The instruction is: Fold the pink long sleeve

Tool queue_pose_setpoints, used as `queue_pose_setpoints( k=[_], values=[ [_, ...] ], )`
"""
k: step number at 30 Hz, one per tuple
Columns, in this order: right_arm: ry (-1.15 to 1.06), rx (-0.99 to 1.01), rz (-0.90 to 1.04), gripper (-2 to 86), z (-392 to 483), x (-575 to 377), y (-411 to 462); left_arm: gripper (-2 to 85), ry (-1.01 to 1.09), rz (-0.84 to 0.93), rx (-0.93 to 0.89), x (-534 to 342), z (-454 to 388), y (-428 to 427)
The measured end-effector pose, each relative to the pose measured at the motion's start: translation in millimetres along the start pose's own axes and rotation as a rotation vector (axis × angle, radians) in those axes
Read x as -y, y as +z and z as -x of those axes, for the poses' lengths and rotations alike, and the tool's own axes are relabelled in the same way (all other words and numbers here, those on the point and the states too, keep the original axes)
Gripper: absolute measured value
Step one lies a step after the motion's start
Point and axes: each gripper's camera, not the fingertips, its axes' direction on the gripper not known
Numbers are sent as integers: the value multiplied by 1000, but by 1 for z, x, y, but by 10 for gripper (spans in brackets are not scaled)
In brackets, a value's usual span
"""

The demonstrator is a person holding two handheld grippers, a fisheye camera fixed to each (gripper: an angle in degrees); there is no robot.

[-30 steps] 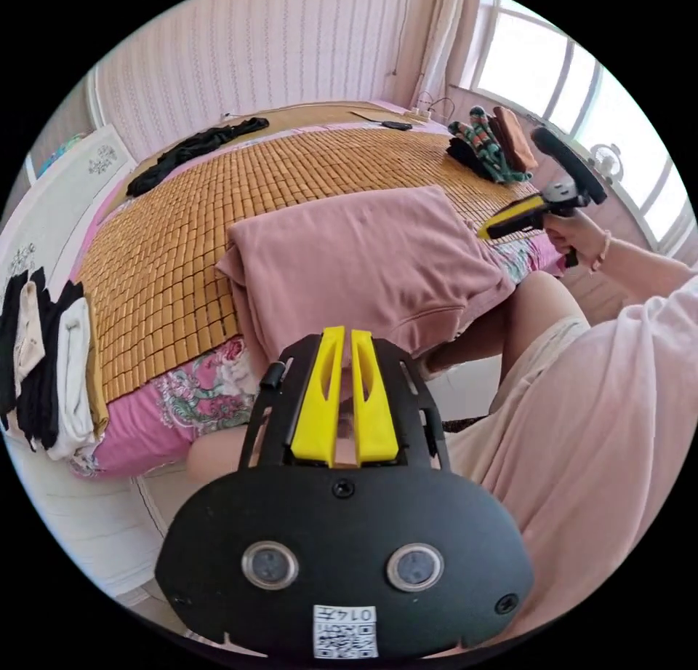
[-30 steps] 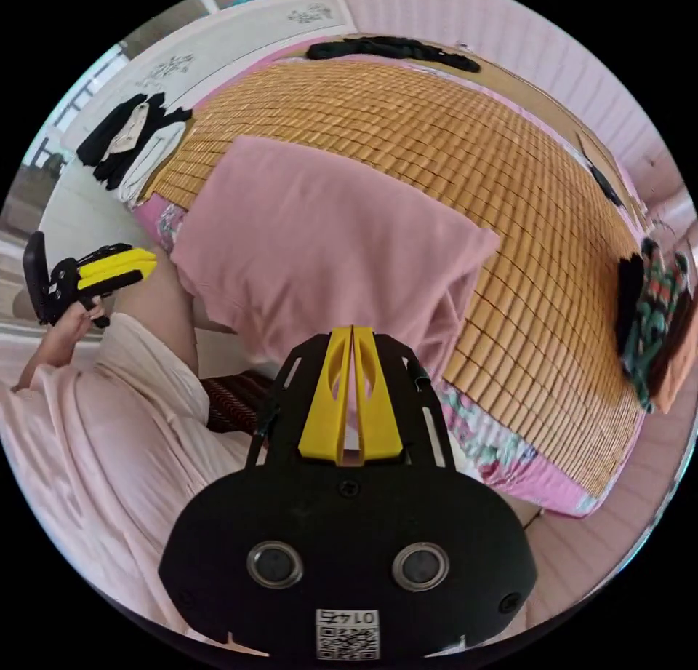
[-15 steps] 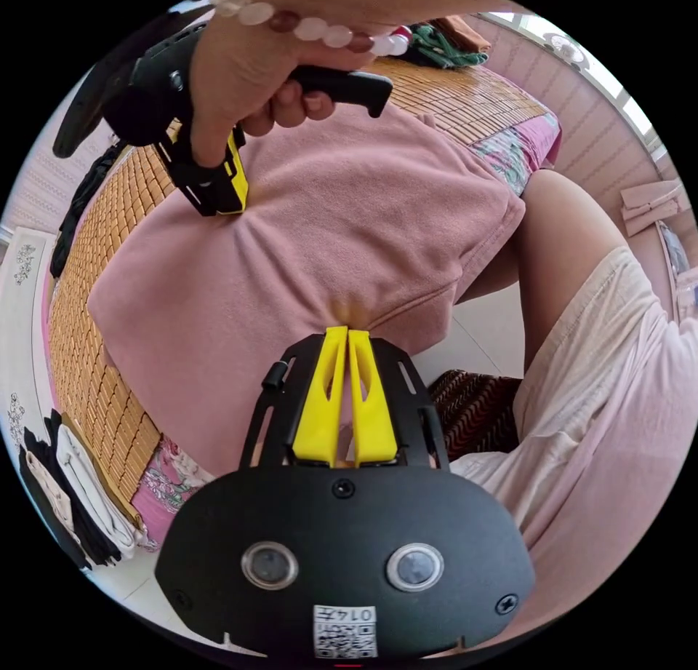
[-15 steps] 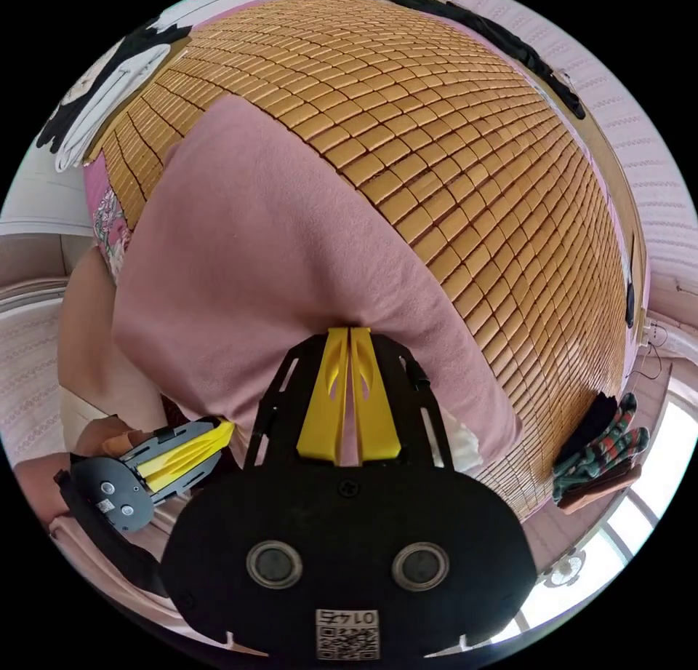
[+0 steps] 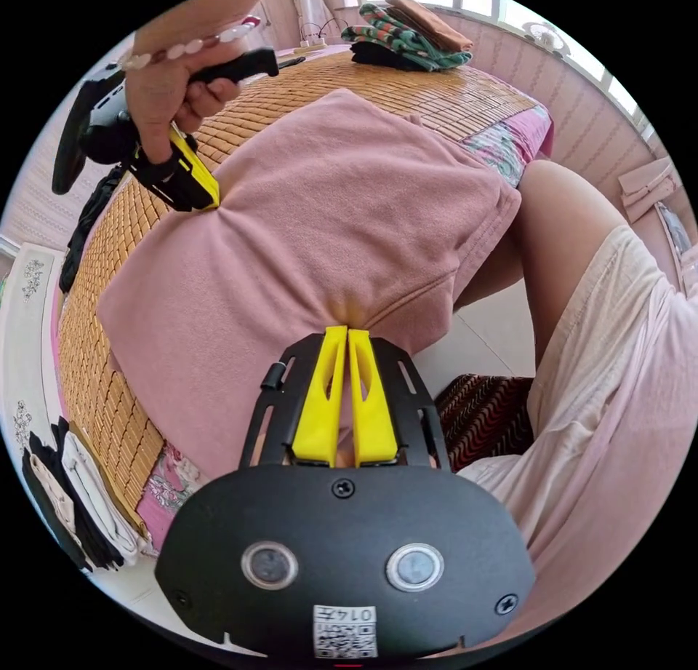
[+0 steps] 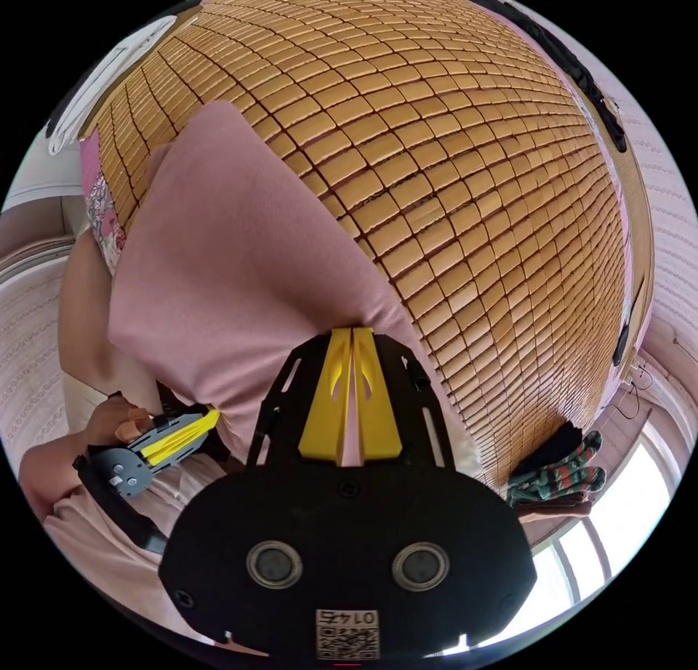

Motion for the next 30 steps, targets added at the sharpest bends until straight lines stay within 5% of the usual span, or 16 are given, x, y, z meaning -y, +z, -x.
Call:
queue_pose_setpoints(
  k=[9,14,17,21,24,30],
  values=[
    [62,70,-36,-5,-28,-19,14,-9,108,39,42,-2,-15,18],
    [176,287,-481,-2,-60,-132,16,-9,50,4,-4,-16,-13,23],
    [339,372,-582,2,-82,-223,41,-10,20,-58,27,-33,-20,23],
    [527,363,-547,25,-100,-325,86,-10,-52,-233,130,-60,-26,8],
    [677,380,-455,132,-110,-384,125,-9,-148,-290,129,-77,-20,-6],
    [750,634,-401,142,-114,-432,187,2,-194,-395,40,-84,-18,-26]
  ],
)
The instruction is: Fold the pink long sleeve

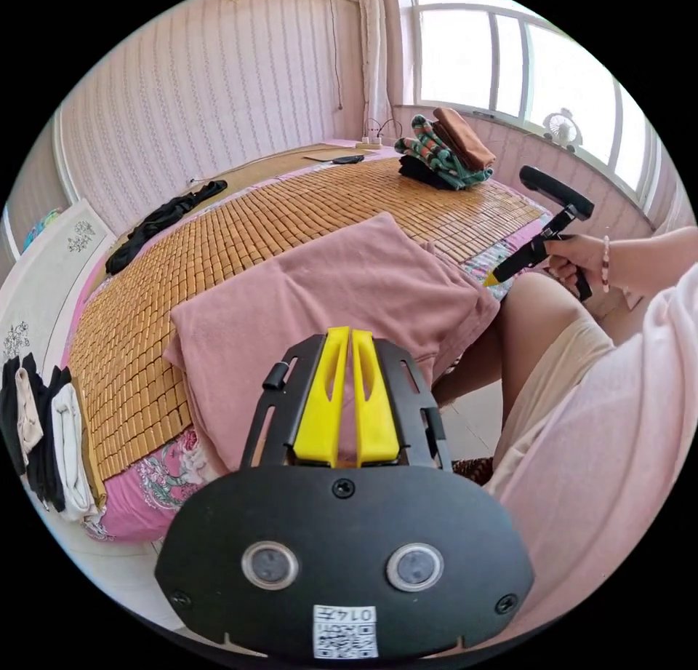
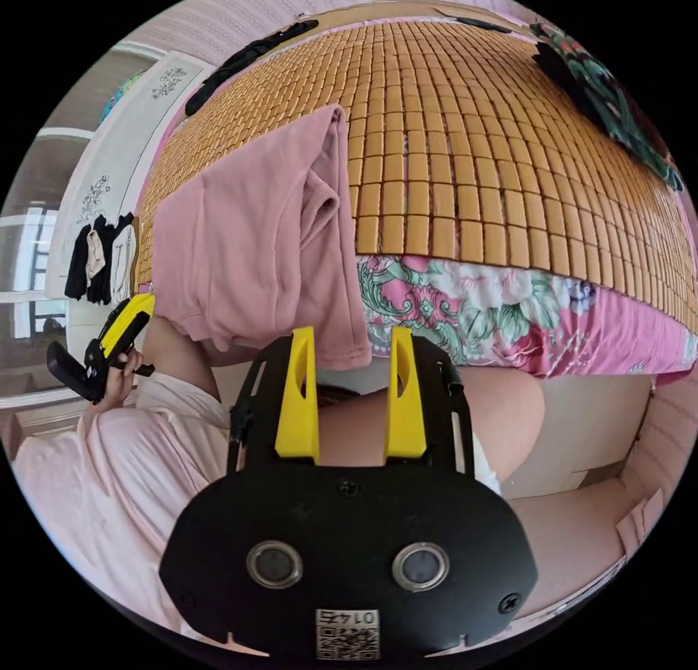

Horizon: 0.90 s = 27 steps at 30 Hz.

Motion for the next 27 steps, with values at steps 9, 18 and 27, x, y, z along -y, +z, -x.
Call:
queue_pose_setpoints(
  k=[9,18,27],
  values=[
    [-45,79,159,69,-43,-5,15,70,162,-6,-15,-2,-26,-4],
    [-126,391,-68,30,-59,-40,-44,168,294,38,-163,20,-43,22],
    [-242,423,-137,57,-48,-61,-69,60,366,93,-91,50,-58,44]
  ],
)
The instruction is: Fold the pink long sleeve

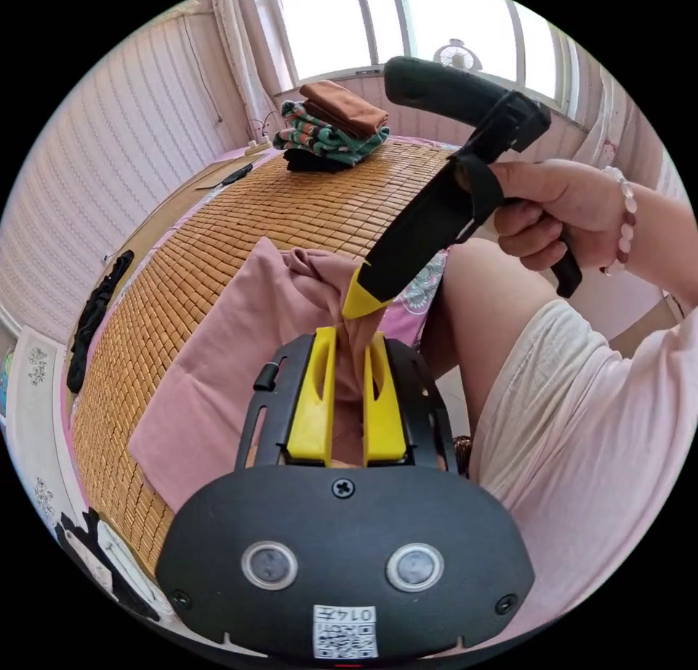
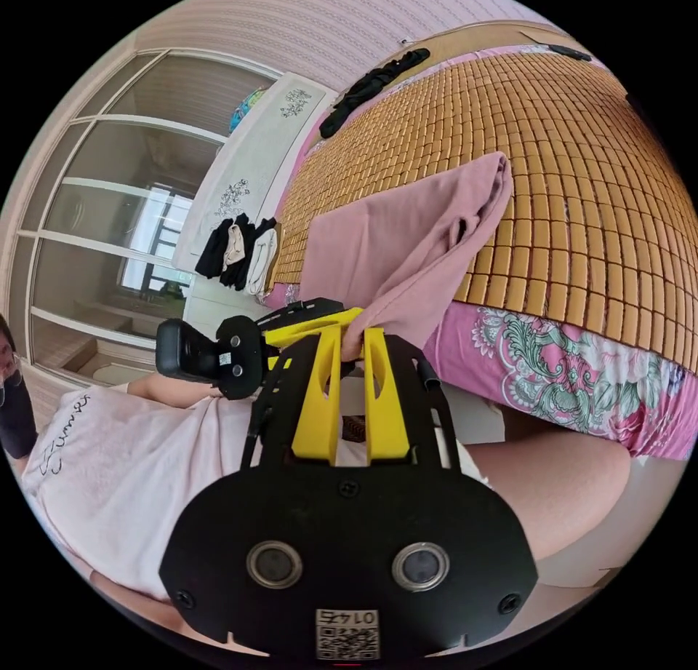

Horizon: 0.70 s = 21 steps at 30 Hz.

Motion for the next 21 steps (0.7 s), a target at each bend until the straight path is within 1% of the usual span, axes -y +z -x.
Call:
queue_pose_setpoints(
  k=[1,3,5,6,8,10,12,13,15,17,21],
  values=[
    [13,-8,-57,67,-3,-6,-9,53,-25,22,-27,-1,6,1],
    [30,-4,-153,77,-11,-16,-23,49,-60,1,-63,-6,13,-3],
    [122,-49,-227,107,-30,-23,-31,47,-53,-30,-58,-15,16,-12],
    [150,-65,-229,123,-36,-23,-32,47,-51,-35,-62,-17,16,-14],
    [254,-83,-205,188,-60,-16,-27,46,-47,-61,-83,-24,17,-23],
    [336,-24,-184,230,-78,-9,-19,46,-35,-67,-93,-27,18,-27],
    [391,58,-191,236,-92,-5,-12,46,-20,-71,-101,-30,20,-32],
    [423,81,-198,229,-98,-4,-7,46,-5,-78,-103,-32,20,-35],
    [466,162,-204,189,-108,-4,0,45,16,-87,-98,-35,21,-40],
    [466,290,-243,93,-112,-9,1,45,34,-85,-100,-37,23,-44],
    [434,284,-267,72,-103,-17,-13,46,42,-102,-116,-33,32,-49]
  ],
)
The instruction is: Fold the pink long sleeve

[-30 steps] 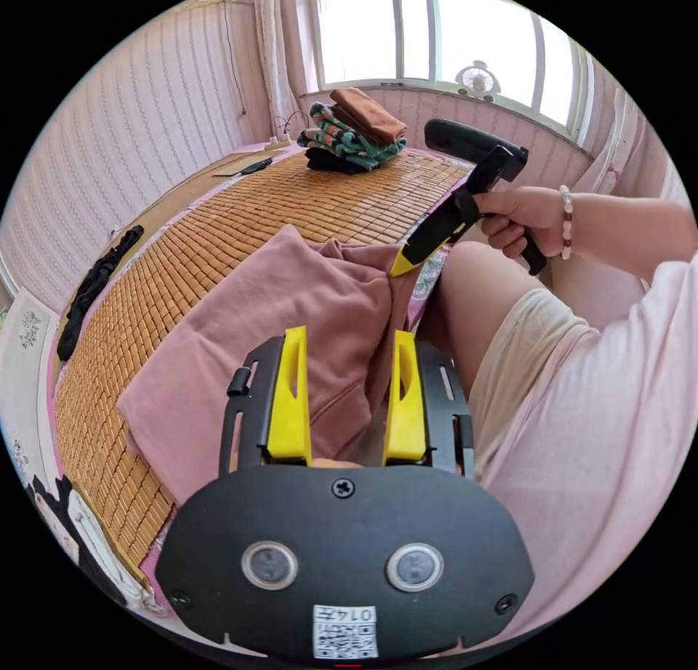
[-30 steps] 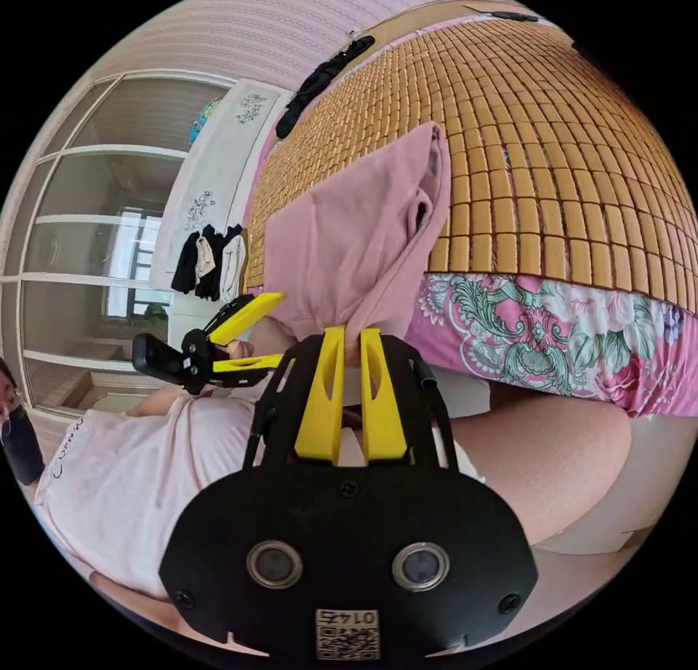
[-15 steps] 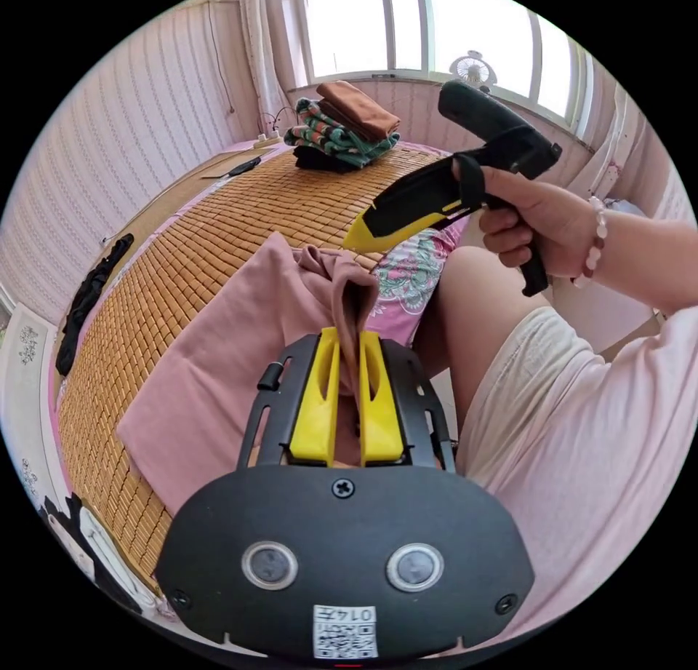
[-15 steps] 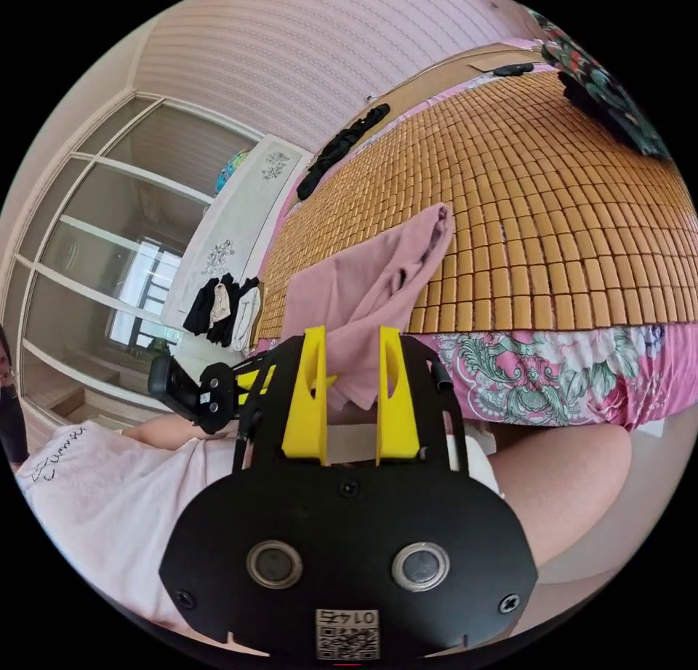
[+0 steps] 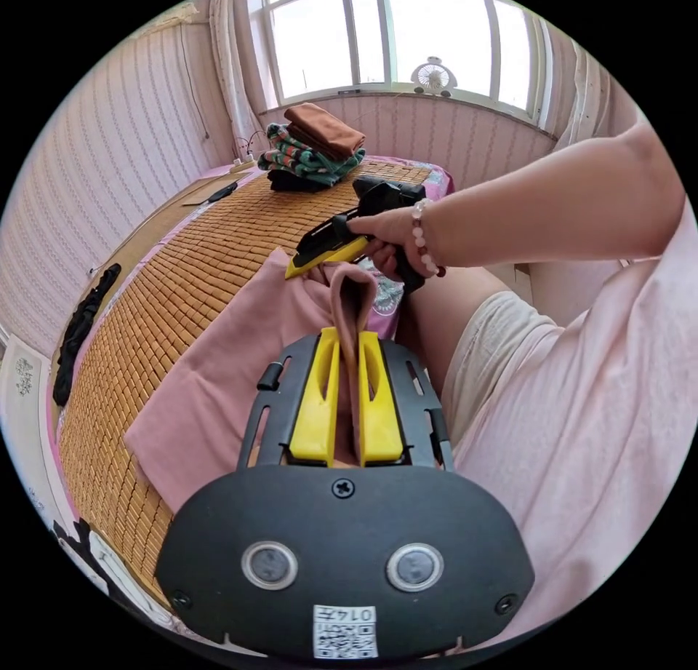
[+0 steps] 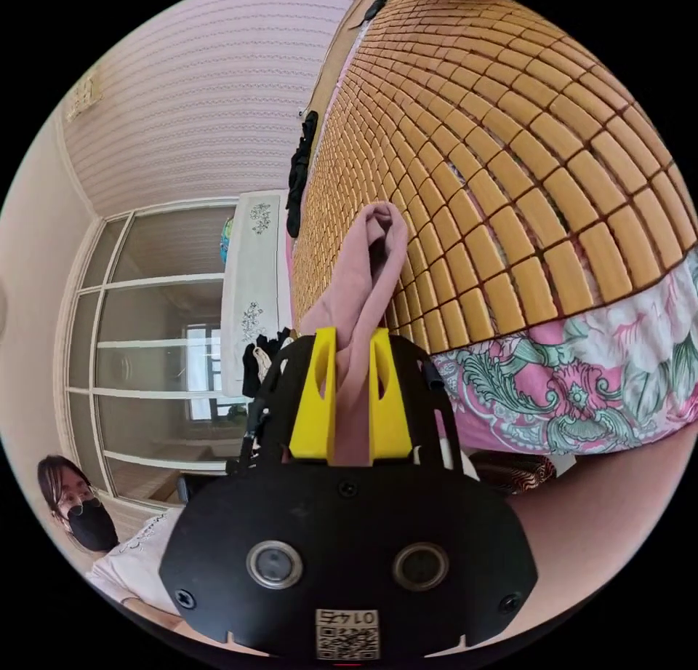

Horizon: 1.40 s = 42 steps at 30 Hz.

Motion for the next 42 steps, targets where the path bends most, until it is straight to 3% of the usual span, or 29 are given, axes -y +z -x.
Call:
queue_pose_setpoints(
  k=[8,12,18,23,26,28,35,42],
  values=[
    [-151,-197,-127,65,65,-22,-92,47,-18,-170,-201,55,20,-10],
    [-268,-315,-90,66,119,-23,-91,48,-61,-214,-277,65,30,-14],
    [-556,-368,257,71,212,-22,61,53,-105,-140,-201,15,60,-39],
    [-615,-553,563,118,237,-31,230,61,-211,174,8,-56,72,-49],
    [-597,-510,591,116,249,-33,250,62,-355,221,13,-79,83,-56],
    [-672,-474,576,113,270,-39,244,62,-416,147,51,-81,90,-72],
    [-965,-783,357,104,329,-39,221,114,-663,70,-30,-67,134,-78],
    [-923,-858,554,175,331,17,288,153,-764,139,-149,-55,161,-48]
  ],
)
